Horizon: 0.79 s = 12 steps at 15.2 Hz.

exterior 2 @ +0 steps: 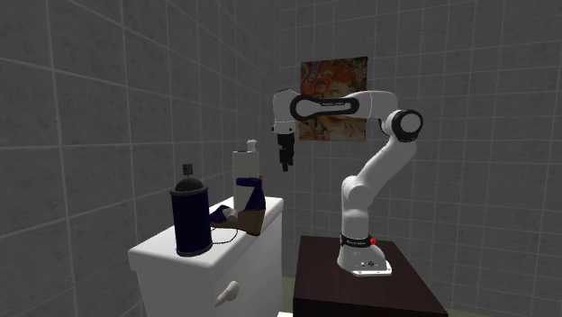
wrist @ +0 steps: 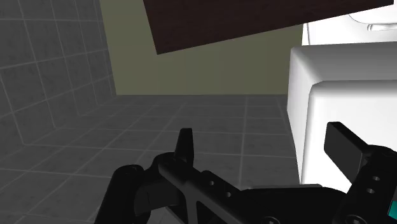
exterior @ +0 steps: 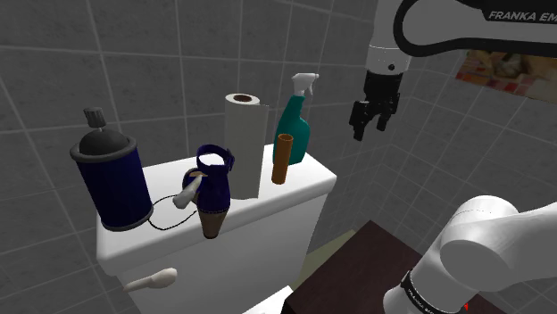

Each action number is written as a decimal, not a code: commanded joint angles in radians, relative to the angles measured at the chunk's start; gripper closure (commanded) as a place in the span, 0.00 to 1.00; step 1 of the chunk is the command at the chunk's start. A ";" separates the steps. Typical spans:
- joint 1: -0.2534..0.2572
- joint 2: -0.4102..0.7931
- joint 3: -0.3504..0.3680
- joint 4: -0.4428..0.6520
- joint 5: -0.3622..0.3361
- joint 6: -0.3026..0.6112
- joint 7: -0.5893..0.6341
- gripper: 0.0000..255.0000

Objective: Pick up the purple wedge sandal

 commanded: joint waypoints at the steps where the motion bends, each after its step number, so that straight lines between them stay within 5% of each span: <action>1: 0.000 0.000 0.000 0.000 0.000 0.000 0.000 0.00; 12: 0.072 0.214 0.206 0.222 0.145 -0.048 0.214 0.00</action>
